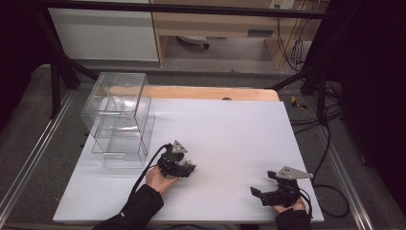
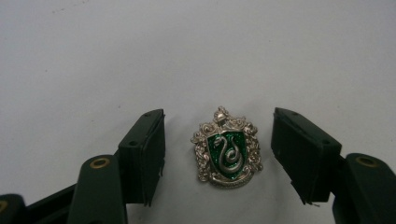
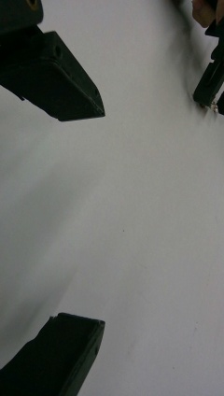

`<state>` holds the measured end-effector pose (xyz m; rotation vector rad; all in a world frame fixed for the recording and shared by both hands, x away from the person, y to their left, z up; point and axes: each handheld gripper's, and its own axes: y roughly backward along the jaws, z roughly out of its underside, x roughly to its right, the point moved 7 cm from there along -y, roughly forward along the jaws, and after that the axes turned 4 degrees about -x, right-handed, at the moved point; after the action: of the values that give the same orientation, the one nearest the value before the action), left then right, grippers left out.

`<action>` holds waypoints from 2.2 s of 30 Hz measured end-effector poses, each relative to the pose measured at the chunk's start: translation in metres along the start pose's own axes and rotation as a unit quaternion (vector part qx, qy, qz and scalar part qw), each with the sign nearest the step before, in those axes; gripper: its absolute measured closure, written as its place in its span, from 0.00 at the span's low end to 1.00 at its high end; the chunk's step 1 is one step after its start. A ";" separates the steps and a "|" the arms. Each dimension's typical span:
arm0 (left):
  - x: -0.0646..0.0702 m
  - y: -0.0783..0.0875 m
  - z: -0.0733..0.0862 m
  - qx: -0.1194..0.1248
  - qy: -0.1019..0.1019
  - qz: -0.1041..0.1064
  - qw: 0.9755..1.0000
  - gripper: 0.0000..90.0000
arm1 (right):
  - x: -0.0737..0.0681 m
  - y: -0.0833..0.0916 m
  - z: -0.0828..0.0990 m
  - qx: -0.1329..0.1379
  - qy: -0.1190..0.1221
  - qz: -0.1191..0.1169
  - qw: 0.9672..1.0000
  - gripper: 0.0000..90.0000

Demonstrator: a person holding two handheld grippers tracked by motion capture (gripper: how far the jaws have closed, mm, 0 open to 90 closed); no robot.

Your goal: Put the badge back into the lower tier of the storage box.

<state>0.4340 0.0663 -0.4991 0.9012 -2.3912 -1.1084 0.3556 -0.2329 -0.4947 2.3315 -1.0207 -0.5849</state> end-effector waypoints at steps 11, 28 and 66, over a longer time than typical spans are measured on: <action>0.003 0.001 0.001 0.002 -0.003 -0.003 1.000 0.51 | 0.000 -0.001 0.000 -0.003 0.002 -0.001 1.000 0.02; 0.004 0.002 0.001 0.000 -0.001 -0.008 1.000 0.61 | 0.000 -0.001 0.000 -0.002 0.001 -0.002 1.000 0.02; 0.004 0.014 -0.003 0.030 0.010 0.014 0.999 0.87 | 0.000 -0.001 0.000 -0.002 0.002 -0.004 1.000 0.02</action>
<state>0.4272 0.0689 -0.4860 0.8906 -2.4237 -1.0177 0.3557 -0.2321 -0.4954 2.3325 -1.0085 -0.5847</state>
